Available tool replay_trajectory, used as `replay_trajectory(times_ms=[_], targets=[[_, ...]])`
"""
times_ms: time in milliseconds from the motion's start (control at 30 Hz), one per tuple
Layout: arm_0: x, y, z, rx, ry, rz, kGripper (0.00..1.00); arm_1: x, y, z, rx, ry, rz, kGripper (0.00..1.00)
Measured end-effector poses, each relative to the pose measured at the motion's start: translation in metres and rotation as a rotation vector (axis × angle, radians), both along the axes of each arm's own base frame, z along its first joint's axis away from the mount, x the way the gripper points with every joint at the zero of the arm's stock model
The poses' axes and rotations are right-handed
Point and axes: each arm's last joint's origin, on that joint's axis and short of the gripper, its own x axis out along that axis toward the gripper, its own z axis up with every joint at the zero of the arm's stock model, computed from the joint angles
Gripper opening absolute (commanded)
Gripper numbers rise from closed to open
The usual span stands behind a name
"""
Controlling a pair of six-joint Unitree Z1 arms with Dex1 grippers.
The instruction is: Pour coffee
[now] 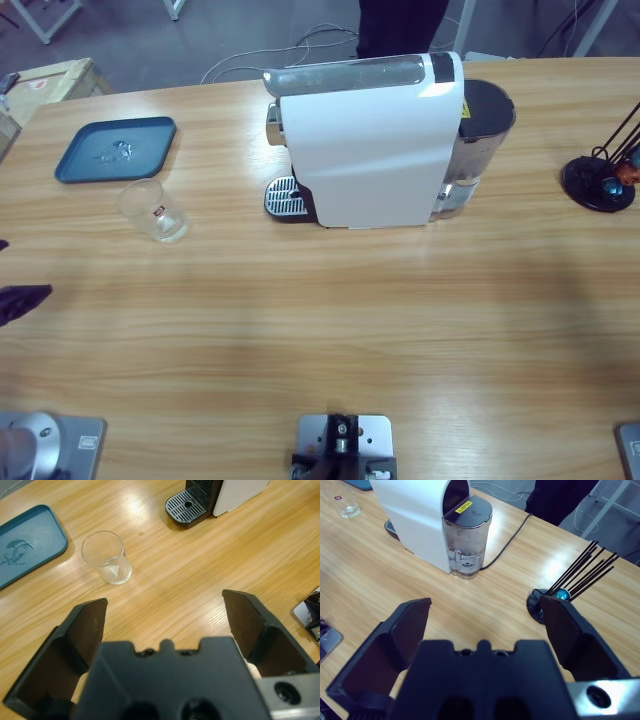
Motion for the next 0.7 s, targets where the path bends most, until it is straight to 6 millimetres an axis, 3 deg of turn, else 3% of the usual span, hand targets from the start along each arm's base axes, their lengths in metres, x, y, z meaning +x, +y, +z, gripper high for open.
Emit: replay_trajectory(times_ms=[500,567,700], targets=[[0.005,-0.005,0.003,0.010,0.013,0.001,0.996,0.000,0.000,0.000,0.000,0.000,0.000,0.968],[0.014,-0.017,0.014,-0.001,0.039,-0.001,0.996,0.000,0.000,0.000,0.000,0.000,0.000,0.968],[0.052,-0.059,0.041,-0.035,0.108,0.012,0.996,0.000,0.000,-0.001,-0.002,0.002,0.000,0.968]])
